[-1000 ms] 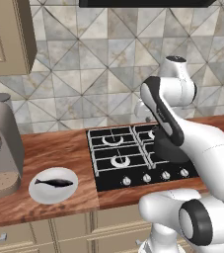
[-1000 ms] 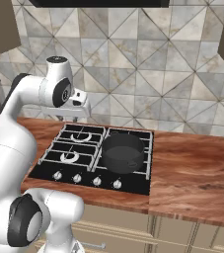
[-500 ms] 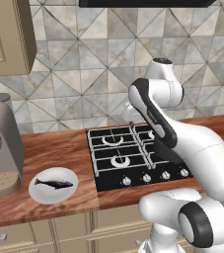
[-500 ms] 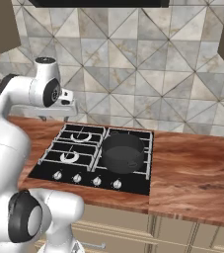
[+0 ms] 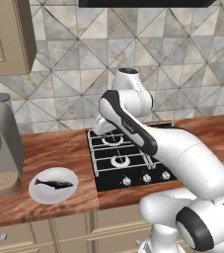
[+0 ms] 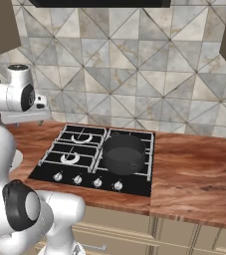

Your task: Retrieve the frozen meat and place it in the pot on a burner. Then turn the burner on.

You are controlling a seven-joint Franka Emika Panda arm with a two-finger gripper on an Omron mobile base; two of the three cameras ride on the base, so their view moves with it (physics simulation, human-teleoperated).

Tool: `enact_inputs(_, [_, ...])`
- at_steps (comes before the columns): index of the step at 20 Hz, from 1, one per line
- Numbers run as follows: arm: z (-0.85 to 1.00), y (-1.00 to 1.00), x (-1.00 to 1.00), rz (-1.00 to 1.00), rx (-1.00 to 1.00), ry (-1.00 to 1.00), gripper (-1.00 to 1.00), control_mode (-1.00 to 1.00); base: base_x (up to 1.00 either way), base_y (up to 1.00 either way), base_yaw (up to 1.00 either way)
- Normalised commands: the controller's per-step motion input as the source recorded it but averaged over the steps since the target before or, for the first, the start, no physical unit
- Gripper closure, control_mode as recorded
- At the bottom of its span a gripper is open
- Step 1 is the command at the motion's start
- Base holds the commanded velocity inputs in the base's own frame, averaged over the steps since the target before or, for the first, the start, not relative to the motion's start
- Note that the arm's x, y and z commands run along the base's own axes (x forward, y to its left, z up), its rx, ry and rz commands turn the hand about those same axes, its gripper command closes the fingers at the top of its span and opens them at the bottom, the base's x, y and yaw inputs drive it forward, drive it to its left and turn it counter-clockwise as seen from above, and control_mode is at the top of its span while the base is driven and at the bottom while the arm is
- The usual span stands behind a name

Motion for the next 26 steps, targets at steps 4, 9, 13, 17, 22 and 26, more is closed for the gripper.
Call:
enact_inputs(4, [-0.33,0.96,-0.09,0.28,-0.10,0.00,-1.00,-1.00,0.00,0.00,0.00])
enact_inputs(9, [-0.33,0.70,0.00,0.21,-0.03,0.00,-1.00,-1.00,0.00,0.00,0.00])
enact_inputs(13, [-0.41,0.49,0.00,0.16,-0.01,0.00,-1.00,-1.00,0.00,0.00,0.00])
enact_inputs(17, [-0.47,0.42,0.00,0.13,0.00,0.01,-1.00,-1.00,0.00,0.00,0.00])
enact_inputs(22, [-0.51,0.39,0.00,0.11,-0.01,0.00,-1.00,-1.00,0.00,0.00,0.00])
enact_inputs(26, [-0.35,0.23,0.02,0.05,-0.01,0.03,-1.00,-1.00,0.00,0.00,0.00])
